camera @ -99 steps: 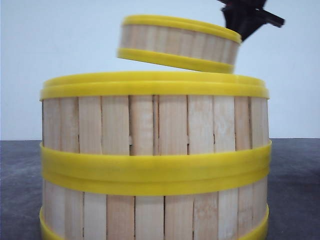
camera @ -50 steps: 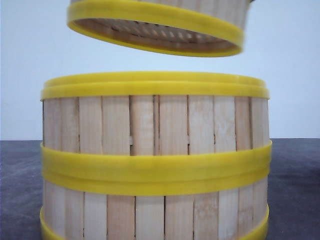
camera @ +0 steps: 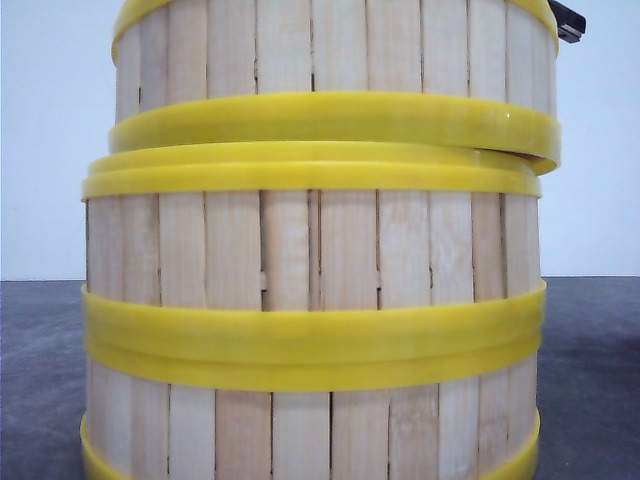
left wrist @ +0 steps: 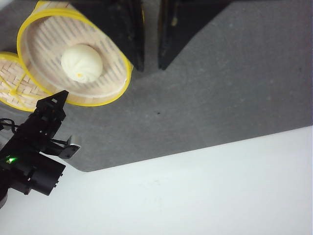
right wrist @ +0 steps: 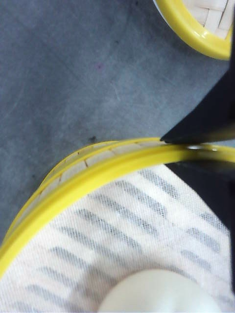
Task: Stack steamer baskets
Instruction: 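Lift the single-bun basket with right gripper and lower it onto the stack, then open right gripper to release the basket rim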
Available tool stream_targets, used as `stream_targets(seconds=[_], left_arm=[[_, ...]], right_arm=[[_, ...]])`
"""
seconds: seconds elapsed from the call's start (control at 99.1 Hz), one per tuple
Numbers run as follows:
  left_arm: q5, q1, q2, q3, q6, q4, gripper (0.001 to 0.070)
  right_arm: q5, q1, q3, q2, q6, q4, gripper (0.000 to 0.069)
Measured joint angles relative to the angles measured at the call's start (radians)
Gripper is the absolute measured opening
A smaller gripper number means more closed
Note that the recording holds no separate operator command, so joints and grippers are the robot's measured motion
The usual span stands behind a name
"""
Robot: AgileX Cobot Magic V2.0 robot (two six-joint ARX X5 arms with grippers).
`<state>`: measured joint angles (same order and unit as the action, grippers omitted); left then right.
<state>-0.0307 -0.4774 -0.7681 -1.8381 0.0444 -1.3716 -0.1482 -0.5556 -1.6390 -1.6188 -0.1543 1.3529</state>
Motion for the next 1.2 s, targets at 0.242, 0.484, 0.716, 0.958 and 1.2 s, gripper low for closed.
stream_targets(seconds=[0.242,0.484,0.716,0.958,1.2], left_arm=[[-0.001,0.0,0.006,0.0,0.0,-0.013,0.0024],[-0.001,0.0,0.006,0.0,0.0,-0.013,0.0024],[-0.001,0.0,0.006,0.0,0.0,-0.013,0.0024],[-0.001,0.0,0.006,0.0,0.0,-0.013,0.0024],[-0.001,0.0,0.006,0.0,0.0,-0.012,0.0024]], right_arm=[[-0.003,-0.006,0.0,-0.01,0.0,0.0,0.0027],[0.0,-0.052,0.0,-0.011,0.001,0.0,0.0027],[0.018,-0.057,0.0,-0.013,0.001,0.0,0.0027],[0.026,-0.052,0.0,-0.013,0.001,0.0,0.0027],[0.026,-0.051,0.0,-0.018,0.001,0.0,0.0027]])
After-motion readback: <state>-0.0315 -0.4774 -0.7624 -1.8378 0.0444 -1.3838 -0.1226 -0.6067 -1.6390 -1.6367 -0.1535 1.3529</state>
